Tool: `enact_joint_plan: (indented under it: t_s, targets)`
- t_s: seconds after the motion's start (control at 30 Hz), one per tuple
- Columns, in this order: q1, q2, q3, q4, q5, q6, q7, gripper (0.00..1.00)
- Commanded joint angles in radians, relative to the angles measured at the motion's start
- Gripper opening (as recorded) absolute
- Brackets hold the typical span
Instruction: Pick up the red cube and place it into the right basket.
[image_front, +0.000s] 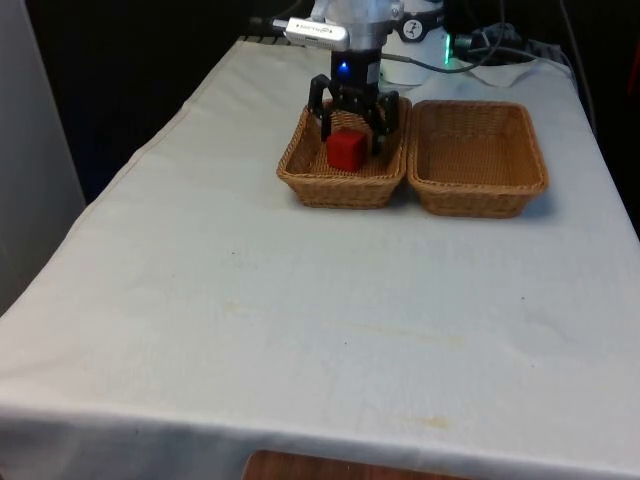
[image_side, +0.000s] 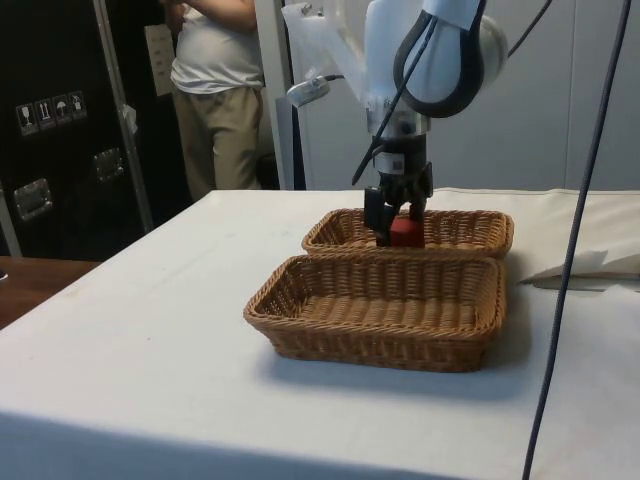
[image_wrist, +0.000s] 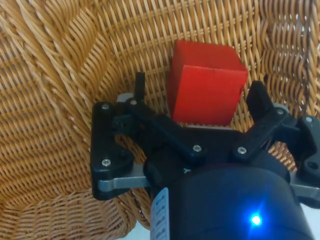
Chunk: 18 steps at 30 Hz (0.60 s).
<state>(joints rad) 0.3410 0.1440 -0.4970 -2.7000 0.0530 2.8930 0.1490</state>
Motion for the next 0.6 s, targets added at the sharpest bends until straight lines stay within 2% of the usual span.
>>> enact_joint_plan:
  t_s: [0.0, 0.13, 0.23, 0.43, 0.47, 0.5, 0.57]
  targets:
    - [0.0, -0.008, 0.002, -0.005, 0.003, -0.002, -0.002, 1.0]
    - [0.0, 0.0, 0.0, -0.001, 0.0, 0.0, 0.0, 1.0]
    - [0.003, -0.025, -0.007, 0.006, -0.016, -0.023, -0.002, 1.0]
    - [0.0, -0.068, -0.011, 0.028, -0.028, -0.076, -0.024, 1.0]
    - [0.0, -0.072, -0.003, 0.02, -0.003, -0.065, -0.037, 1.0]
    - [0.0, -0.073, -0.011, 0.032, -0.028, -0.084, -0.029, 1.0]
    - [0.0, -0.088, -0.011, 0.039, -0.028, -0.103, -0.04, 1.0]
